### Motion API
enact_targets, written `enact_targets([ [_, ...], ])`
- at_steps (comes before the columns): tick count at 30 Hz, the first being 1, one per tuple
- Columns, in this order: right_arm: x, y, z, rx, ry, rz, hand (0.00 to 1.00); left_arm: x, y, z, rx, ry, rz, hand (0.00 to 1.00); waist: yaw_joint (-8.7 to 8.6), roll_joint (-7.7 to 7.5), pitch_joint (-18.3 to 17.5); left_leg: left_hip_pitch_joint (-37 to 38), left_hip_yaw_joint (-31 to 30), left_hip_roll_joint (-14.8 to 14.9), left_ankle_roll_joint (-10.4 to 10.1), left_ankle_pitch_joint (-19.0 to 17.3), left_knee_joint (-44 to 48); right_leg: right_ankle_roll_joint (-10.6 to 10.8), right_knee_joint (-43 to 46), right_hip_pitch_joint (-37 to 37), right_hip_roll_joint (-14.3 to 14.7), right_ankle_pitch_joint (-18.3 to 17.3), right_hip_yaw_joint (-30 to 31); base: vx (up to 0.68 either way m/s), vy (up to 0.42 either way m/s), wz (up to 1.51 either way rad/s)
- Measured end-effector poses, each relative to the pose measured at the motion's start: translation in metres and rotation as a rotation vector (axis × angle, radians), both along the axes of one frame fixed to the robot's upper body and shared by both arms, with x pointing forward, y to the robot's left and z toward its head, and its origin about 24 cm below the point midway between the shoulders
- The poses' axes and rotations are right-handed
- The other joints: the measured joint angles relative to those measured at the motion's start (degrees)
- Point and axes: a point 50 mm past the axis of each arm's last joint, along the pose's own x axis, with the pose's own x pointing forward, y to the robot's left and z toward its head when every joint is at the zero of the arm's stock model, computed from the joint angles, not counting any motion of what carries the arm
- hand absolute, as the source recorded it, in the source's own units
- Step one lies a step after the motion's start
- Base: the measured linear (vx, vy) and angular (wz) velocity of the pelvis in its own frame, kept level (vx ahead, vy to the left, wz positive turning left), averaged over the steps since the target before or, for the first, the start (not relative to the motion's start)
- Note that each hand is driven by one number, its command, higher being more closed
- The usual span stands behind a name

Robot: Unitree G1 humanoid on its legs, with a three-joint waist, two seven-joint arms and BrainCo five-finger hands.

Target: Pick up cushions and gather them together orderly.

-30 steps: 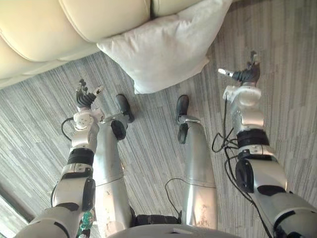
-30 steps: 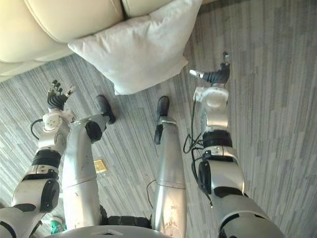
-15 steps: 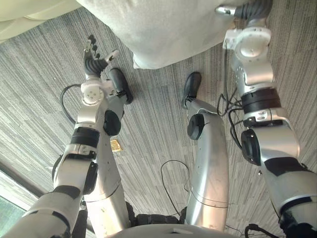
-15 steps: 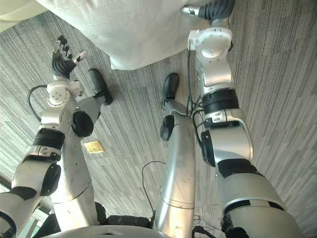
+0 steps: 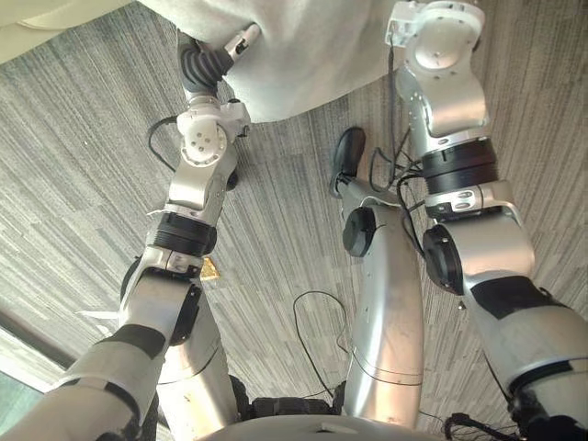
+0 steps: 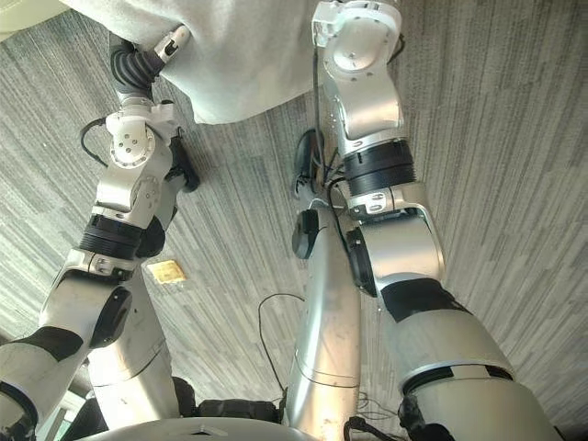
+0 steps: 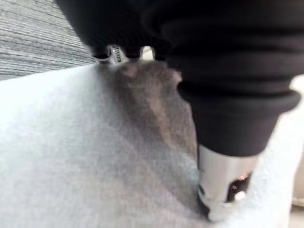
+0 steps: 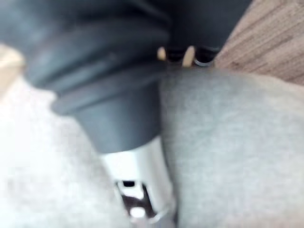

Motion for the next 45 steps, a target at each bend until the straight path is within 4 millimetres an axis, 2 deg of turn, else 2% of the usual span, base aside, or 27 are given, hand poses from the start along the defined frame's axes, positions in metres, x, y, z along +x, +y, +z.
enact_targets([
  [5,-0.014,0.011,0.01,0.004,-0.078,0.055,1.0,-0.002,0.011,-0.003,-0.041,0.008,0.034,1.0,-0.63,0.03,-0.02,2.01,-0.4,0.23,-0.91,1.04,-2.01,-0.67,-2.25,1.93,0.91,1.06,-0.52,-0.05,-0.018,-0.07],
  [12,-0.038,0.019,-0.015,0.024,-0.156,0.154,1.0,-0.013,0.016,-0.011,-0.076,-0.011,0.021,1.0,-0.97,0.06,-0.16,5.95,-2.18,1.33,-2.55,0.58,-1.67,-2.05,-1.51,6.22,1.78,-0.51,-1.9,-0.02,-0.035,-0.02],
  [15,-0.051,0.02,-0.027,0.066,-0.218,0.218,1.0,-0.025,0.017,-0.011,-0.079,-0.053,0.02,1.0,-1.08,0.12,-0.45,8.86,-3.07,1.86,-3.26,0.16,-3.0,-2.49,-2.87,9.66,2.54,-1.05,-2.9,-0.03,-0.036,-0.06],
  [16,-0.055,0.017,-0.037,0.097,-0.235,0.236,1.0,-0.03,0.017,-0.016,-0.081,-0.065,0.021,1.0,-1.08,0.07,-3.16,8.51,-3.23,1.86,-3.6,0.11,-3.95,-2.48,-3.73,9.44,2.68,-1.16,-3.33,0.0,0.0,0.0],
  [18,-0.065,0.013,-0.044,0.144,-0.288,0.263,1.0,-0.039,0.013,-0.013,-0.086,-0.114,0.016,1.0,-1.03,0.1,-3.79,10.97,-3.13,1.87,-3.86,0.86,-5.39,-2.92,-5.23,11.88,2.73,-0.94,-3.73,0.02,-0.003,0.02],
  [19,-0.066,0.011,-0.052,0.173,-0.291,0.284,1.0,-0.043,0.014,-0.013,-0.081,-0.127,0.023,1.0,-1.06,0.06,-3.87,12.65,-3.22,1.87,-4.32,1.19,-6.3,-2.92,-6.21,13.79,2.87,-0.75,-4.11,0.05,-0.001,0.01],
  [21,-0.064,0.007,-0.074,0.194,-0.263,0.312,1.0,-0.049,0.013,-0.02,-0.079,-0.135,0.031,1.0,-1.27,0.03,-6.3,15.09,-3.29,1.86,-4.6,1.41,-8.01,-2.91,-8.04,16.62,2.87,-0.73,-4.93,0.08,0.006,0.04],
  [22,-0.064,0.006,-0.078,0.197,-0.251,0.315,1.0,-0.049,0.012,-0.021,-0.079,-0.133,0.031,1.0,-1.24,0.02,-6.31,15.75,-3.29,1.89,-4.61,1.43,-8.16,-2.9,-8.29,17.32,2.87,-0.72,-5.04,0.11,0.01,0.02],
  [24,-0.06,0.005,-0.105,0.222,-0.161,0.34,1.0,-0.052,0.011,-0.034,-0.076,-0.103,0.041,1.0,-1.05,0.01,-6.32,21.32,-3.19,1.86,-4.69,1.46,-9.35,-2.69,-9.96,23.33,2.71,-0.6,-6.16,0.09,0.006,-0.01],
  [25,-0.06,0.005,-0.111,0.228,-0.143,0.343,1.0,-0.055,0.011,-0.037,-0.08,-0.102,0.038,1.0,-1.08,-0.02,-6.35,22.67,-3.18,1.85,-4.69,1.44,-9.57,-2.68,-10.36,24.74,2.7,-0.6,-6.29,0.09,0.012,0.02],
  [27,-0.068,0.001,-0.133,0.231,-0.113,0.352,1.0,-0.069,0.012,-0.042,-0.086,-0.122,0.017,1.0,-1.14,-0.01,-6.38,27.57,-3.05,1.8,-4.85,0.77,-10.28,-2.45,-12.3,29.97,2.67,-0.73,-6.72,0.09,0.022,0.02],
  [28,-0.07,0.0,-0.138,0.234,-0.104,0.355,1.0,-0.07,0.012,-0.044,-0.082,-0.12,0.015,1.0,-1.1,-0.01,-6.38,28.78,-2.9,1.73,-5.04,0.43,-10.71,-2.41,-12.78,31.18,2.62,-0.76,-6.75,0.07,0.04,0.05],
  [30,-0.075,-0.002,-0.175,0.252,0.002,0.388,1.0,-0.077,0.012,-0.066,-0.055,-0.062,0.016,1.0,-1.4,-0.14,-8.62,34.28,-2.4,0.86,-5.12,-1.07,-13.06,-1.72,-15.3,36.62,2.07,-1.18,-7.15,0.07,0.047,0.08],
  [31,-0.077,-0.004,-0.182,0.262,0.024,0.394,1.0,-0.079,0.012,-0.072,-0.051,-0.047,0.014,1.0,-1.41,-0.17,-8.94,35.57,-2.2,0.7,-4.94,-1.27,-13.44,-1.64,-15.71,37.84,1.88,-1.23,-7.18,0.06,0.046,0.14],
  [33,-0.088,-0.009,-0.222,0.31,0.153,0.403,1.0,-0.088,0.009,-0.098,-0.037,0.038,-0.012,1.0,-1.48,-0.23,-9.2,43.14,-1.69,-0.45,-5.01,-1.83,-15.07,-0.99,-17.79,45.52,1.22,-1.6,-7.04,0.07,0.045,0.17],
  [36,-0.104,-0.01,-0.26,0.387,0.276,0.429,1.0,-0.104,0.009,-0.121,-0.026,0.107,-0.034,1.0,-1.53,-0.53,-10.6,51.31,-0.84,-1.43,-4.93,-2.11,-17.99,-0.24,-21.8,54.02,0.79,-1.47,-7.38,0.09,0.05,0.12],
  [37,-0.112,-0.009,-0.275,0.405,0.331,0.444,1.0,-0.112,0.011,-0.132,-0.025,0.146,-0.033,1.0,-1.55,-0.61,-12.12,55.55,-0.25,-1.86,-4.76,-2.24,-19.58,0.03,-23.86,58.26,0.79,-1.31,-7.42,0.12,0.039,0.07],
  [38,-0.115,-0.009,-0.279,0.406,0.348,0.447,1.0,-0.115,0.012,-0.136,-0.024,0.159,-0.032,1.0,-1.54,-0.62,-12.7,56.86,-0.08,-1.98,-4.79,-2.35,-20.12,0.17,-24.67,59.68,0.79,-1.24,-7.41,0.17,0.049,0.05],
  [40,-0.127,-0.007,-0.293,0.405,0.402,0.465,1.0,-0.128,0.018,-0.151,-0.021,0.205,-0.028,1.0,-1.33,-0.65,-15.47,64.04,0.85,-2.23,-4.93,-2.74,-23.17,0.83,-29.27,66.93,1.04,-0.6,-7.49,0.15,0.056,-0.03],
  [41,-0.135,-0.008,-0.295,0.4,0.409,0.477,1.0,-0.137,0.021,-0.156,-0.016,0.212,-0.025,1.0,-0.93,-0.83,-17.66,67.23,1.54,-2.45,-4.96,-2.86,-25.48,0.98,-32.06,70.13,1.13,-0.23,-7.46,0.12,0.047,-0.06],
  [45,-0.144,-0.008,-0.299,0.383,0.429,0.501,1.0,-0.153,0.026,-0.167,-0.008,0.238,-0.024,1.0,-0.47,-1.43,-22.65,74.05,3.01,-3.16,-4.95,-2.78,-30.95,1.26,-39.4,77.36,1.41,1.58,-7.55,0.16,0.025,-0.05],
])
